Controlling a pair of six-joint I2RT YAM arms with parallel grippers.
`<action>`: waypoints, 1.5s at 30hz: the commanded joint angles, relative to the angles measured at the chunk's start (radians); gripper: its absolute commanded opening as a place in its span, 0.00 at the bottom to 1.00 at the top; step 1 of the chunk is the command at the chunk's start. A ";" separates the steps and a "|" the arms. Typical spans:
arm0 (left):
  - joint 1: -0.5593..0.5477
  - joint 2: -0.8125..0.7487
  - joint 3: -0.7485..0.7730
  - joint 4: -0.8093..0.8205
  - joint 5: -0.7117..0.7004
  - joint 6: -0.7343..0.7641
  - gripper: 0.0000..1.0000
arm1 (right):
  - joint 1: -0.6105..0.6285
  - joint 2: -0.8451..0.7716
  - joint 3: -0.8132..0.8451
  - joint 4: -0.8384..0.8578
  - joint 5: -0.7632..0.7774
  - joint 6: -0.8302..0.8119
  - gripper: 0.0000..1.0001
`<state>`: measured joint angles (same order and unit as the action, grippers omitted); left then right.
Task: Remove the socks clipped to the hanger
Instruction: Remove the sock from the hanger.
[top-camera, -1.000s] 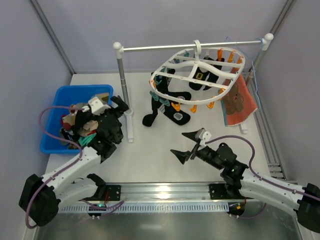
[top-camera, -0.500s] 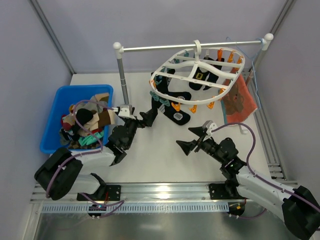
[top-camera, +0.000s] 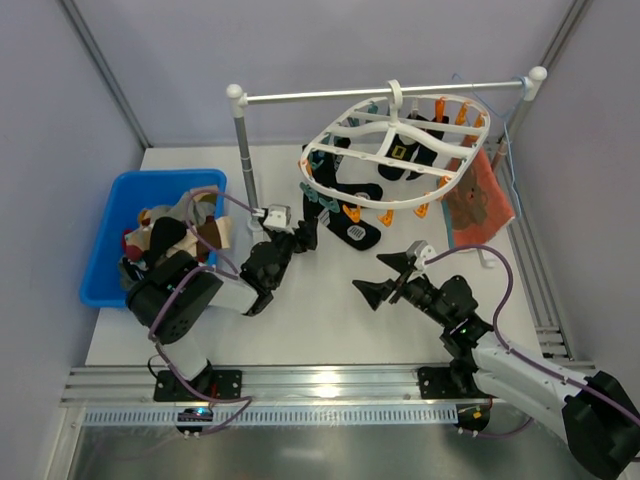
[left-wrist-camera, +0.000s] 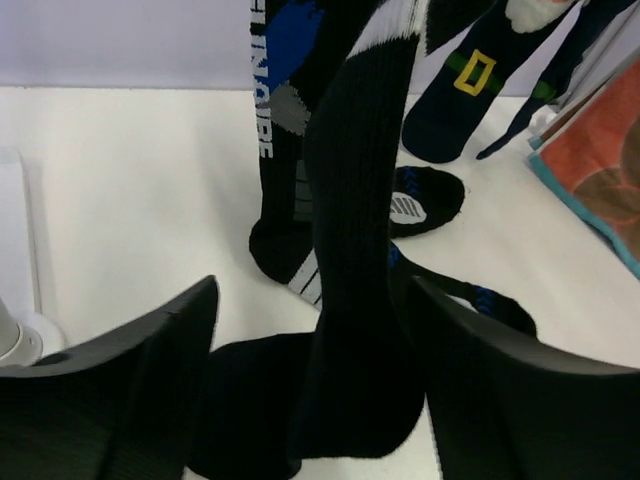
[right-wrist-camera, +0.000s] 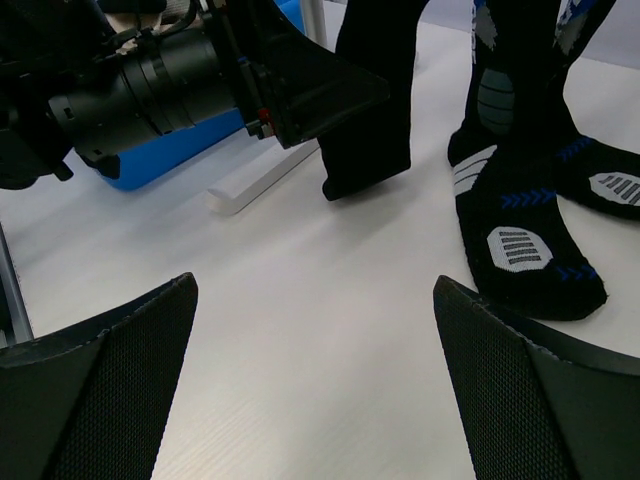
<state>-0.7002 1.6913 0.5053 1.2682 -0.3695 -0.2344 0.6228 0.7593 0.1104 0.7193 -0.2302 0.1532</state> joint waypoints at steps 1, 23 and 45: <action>-0.002 0.050 0.045 0.212 -0.028 0.027 0.70 | -0.006 0.001 -0.005 0.062 0.008 -0.014 1.00; -0.333 -0.111 -0.088 0.277 -0.244 0.229 0.00 | -0.008 -0.008 -0.025 0.057 0.106 -0.044 1.00; -0.757 -0.055 0.104 0.278 -0.556 0.618 0.00 | -0.005 -0.417 -0.094 -0.116 -0.017 0.014 1.00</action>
<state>-1.4532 1.6188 0.5755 1.2907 -0.8490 0.3214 0.6197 0.3977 0.0513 0.6163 -0.2001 0.1383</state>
